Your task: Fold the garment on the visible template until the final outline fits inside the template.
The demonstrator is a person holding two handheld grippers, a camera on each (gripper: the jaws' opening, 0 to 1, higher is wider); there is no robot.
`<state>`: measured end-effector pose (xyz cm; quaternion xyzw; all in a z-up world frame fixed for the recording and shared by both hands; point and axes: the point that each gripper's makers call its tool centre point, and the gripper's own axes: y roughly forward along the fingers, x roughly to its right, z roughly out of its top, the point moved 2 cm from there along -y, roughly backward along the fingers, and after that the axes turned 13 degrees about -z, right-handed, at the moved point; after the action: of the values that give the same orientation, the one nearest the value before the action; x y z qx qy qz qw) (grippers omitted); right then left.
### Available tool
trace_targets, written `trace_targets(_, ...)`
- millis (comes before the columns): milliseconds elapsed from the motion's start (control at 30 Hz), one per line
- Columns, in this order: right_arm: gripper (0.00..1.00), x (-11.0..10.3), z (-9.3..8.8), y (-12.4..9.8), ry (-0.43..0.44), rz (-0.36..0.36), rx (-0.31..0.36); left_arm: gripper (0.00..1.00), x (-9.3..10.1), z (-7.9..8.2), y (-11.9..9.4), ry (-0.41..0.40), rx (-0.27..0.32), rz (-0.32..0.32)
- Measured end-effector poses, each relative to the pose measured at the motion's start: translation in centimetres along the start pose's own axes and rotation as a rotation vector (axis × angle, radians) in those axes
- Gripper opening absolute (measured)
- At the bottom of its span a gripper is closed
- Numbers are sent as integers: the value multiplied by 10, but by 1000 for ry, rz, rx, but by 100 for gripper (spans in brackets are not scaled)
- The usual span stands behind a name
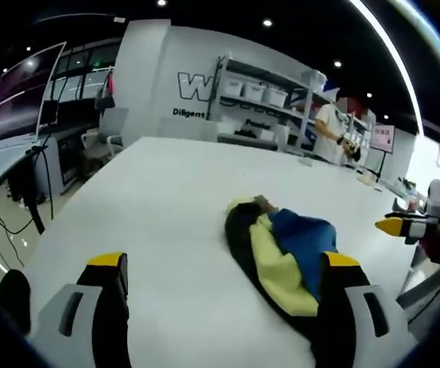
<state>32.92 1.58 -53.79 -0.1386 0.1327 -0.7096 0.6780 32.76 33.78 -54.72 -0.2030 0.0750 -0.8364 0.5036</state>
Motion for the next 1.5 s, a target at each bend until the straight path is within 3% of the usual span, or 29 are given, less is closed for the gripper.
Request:
trace_targets(267, 93, -2, 0, -1, -15, 8, 5, 97, 8, -5, 3, 25, -32, -43)
trace_targets(367, 93, -4, -6, -3, -27, 29, -22, 98, 9, -6, 5, 30, -43, -46)
trace_targets(500, 91, -3, 2, -2, -47, 35, 8, 99, 12, -5, 6, 50, -50, -62)
trace_targets(600, 89, -8, -1, -4, -46, 65, -16, 97, 11, -5, 7, 58, -54, -62)
trace_targets(867, 84, -25, 14, -8, -93, 134, 5, 92, 20, -13, 10, 149, -129, -85)
trace_targets(933, 83, -33, 19, -8, -111, 163, 4, 93, 22, -13, 10, 192, -145, -83)
trace_targets(1100, 75, -58, 18, -5, -180, 255, -24, 94, 25, -18, 11, 180, -165, -110)
trace_targets(1367, 66, -94, -1, 0, -294, 372, -99, 94, 36, -31, 11, 218, -238, -162)
trace_targets(1467, 63, -98, -3, 1, -308, 384, -106, 95, 38, -33, 10, 233, -250, -170)
trace_targets(1500, 62, -107, -11, 3, -351, 414, -124, 95, 40, -40, 10, 302, -298, -188)
